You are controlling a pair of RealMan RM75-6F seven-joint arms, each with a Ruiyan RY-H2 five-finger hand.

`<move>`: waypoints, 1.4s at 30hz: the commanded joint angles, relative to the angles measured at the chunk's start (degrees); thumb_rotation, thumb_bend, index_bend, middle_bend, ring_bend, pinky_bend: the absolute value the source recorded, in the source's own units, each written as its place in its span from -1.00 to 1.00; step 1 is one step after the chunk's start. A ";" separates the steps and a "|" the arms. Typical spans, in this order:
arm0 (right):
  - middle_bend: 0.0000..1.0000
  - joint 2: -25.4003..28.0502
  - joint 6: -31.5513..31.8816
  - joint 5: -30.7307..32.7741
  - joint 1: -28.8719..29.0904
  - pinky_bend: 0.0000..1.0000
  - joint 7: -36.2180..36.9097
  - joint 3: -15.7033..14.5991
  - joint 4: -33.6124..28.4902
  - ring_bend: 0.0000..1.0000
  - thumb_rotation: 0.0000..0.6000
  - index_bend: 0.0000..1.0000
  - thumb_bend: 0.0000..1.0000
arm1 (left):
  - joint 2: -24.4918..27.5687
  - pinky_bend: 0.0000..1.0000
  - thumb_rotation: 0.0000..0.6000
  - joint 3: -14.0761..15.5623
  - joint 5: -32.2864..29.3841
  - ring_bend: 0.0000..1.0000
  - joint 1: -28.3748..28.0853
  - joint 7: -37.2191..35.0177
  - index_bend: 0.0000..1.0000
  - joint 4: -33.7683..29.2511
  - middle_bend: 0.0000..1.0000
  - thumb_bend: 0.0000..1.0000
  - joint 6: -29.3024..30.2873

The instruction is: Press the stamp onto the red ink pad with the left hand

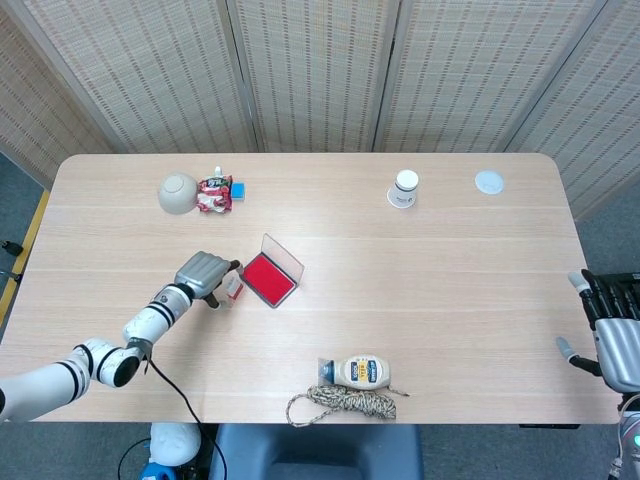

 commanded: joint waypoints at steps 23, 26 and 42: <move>-1.00 -1.17 -0.86 1.98 0.51 -1.00 -2.87 0.83 0.01 -1.00 1.00 -1.00 -0.44 | 15.60 -0.26 1.00 6.26 24.28 -0.54 33.71 -25.09 -1.00 -14.18 -0.14 -0.52 53.61; -1.00 -1.98 -0.99 2.94 0.68 -1.00 -4.84 1.20 0.00 -1.00 1.00 -1.00 -0.44 | 13.62 -0.47 1.00 7.96 24.95 -0.89 38.96 -20.93 -1.00 -11.48 -0.59 -0.52 59.09; -1.00 -3.71 -2.54 4.09 1.69 -1.00 -9.21 1.24 -0.37 -1.00 1.00 -1.00 -0.44 | 15.60 -0.65 0.99 6.07 23.86 -1.00 44.03 -9.27 -1.00 -16.24 -1.00 -0.59 60.15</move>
